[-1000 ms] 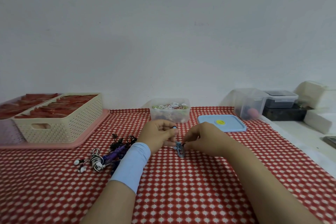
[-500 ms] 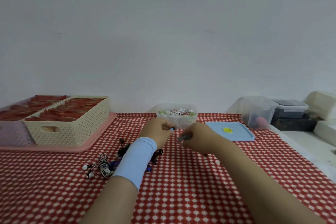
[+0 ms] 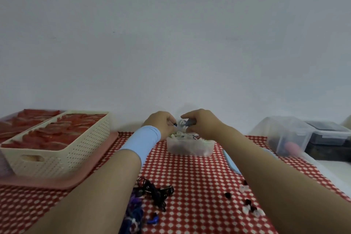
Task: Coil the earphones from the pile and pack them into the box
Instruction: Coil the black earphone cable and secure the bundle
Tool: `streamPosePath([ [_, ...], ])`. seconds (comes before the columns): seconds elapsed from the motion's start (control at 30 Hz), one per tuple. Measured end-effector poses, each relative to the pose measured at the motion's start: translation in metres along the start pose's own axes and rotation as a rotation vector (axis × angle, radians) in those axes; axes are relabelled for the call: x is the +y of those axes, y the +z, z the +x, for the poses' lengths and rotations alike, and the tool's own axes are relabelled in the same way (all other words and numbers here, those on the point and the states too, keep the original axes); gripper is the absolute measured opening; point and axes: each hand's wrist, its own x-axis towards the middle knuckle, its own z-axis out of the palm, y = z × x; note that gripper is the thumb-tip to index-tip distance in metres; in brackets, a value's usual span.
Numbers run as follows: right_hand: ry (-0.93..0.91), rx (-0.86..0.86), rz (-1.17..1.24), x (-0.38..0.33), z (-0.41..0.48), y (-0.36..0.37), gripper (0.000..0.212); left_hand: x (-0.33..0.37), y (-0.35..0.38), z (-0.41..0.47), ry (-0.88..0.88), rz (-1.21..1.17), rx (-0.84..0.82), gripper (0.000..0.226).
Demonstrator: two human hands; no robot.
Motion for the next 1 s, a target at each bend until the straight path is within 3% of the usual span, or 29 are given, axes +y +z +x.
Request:
streamPosePath([
  [0.1,0.04,-0.022,0.019,0.011,0.011,0.011,0.059,-0.016,0.006,0.007,0.027,0.038,-0.049,0.025],
  [0.23,0.029,0.039,-0.043,0.02,0.013,0.02,0.018,-0.027,0.009,0.01,0.056,0.063,-0.032,0.022],
  [0.4,0.014,-0.097,-0.089,0.008,0.005,0.025,0.023,-0.027,0.011,0.002,0.058,0.048,-0.078,0.022],
  [0.6,-0.074,0.075,-0.084,-0.026,-0.019,0.009,0.025,-0.033,-0.02,-0.034,0.039,0.051,-0.099,0.028],
  [0.73,-0.119,-0.196,0.013,-0.067,-0.05,0.016,0.016,-0.036,-0.039,-0.07,0.025,0.111,-0.199,0.026],
  [0.87,-0.095,-0.516,-0.046,-0.092,-0.077,0.039,0.033,-0.043,-0.049,-0.107,0.015,0.132,-0.262,0.026],
  [1.0,-0.098,-0.486,-0.09,-0.091,-0.092,0.061,0.013,-0.053,-0.05,-0.131,-0.002,0.092,-0.345,0.033],
])
